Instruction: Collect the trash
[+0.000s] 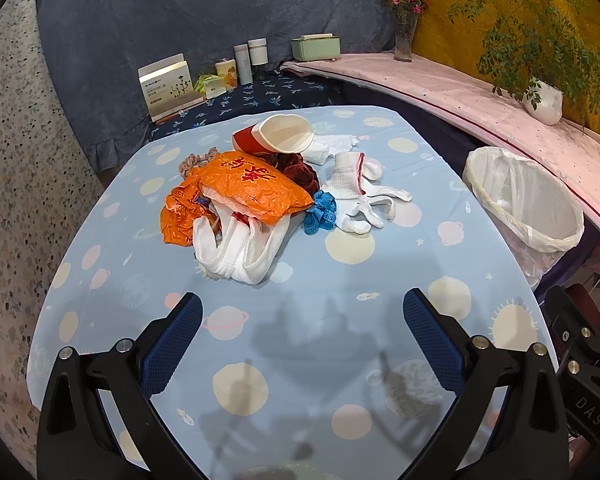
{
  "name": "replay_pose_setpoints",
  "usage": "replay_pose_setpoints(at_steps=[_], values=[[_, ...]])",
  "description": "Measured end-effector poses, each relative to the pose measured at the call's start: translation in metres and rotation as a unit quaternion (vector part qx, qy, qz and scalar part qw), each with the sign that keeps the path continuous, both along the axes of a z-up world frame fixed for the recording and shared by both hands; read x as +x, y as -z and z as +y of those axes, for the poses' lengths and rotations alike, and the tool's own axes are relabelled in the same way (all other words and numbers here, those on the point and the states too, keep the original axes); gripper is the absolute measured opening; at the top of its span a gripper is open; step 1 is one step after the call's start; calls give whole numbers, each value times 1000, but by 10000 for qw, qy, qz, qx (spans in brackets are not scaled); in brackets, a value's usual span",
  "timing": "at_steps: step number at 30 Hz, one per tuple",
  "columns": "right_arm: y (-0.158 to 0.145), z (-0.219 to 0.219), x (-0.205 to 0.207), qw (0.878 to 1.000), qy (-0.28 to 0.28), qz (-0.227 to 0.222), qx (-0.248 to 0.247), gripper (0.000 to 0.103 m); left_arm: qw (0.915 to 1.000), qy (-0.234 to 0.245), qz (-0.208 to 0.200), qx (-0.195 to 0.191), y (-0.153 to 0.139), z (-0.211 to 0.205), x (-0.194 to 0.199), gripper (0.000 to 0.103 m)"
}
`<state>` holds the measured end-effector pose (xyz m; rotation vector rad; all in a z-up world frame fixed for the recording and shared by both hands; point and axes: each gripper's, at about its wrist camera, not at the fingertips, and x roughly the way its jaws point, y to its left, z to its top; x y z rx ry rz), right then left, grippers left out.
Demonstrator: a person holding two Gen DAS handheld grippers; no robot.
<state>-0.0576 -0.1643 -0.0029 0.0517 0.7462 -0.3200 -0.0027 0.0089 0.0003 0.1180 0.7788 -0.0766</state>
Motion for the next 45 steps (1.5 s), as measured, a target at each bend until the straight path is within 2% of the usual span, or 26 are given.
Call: replay_pose_setpoints(at_steps=[45], values=[[0, -3, 0, 10000, 58, -21, 25, 96, 10000, 14, -32, -64, -3, -2, -3, 96]])
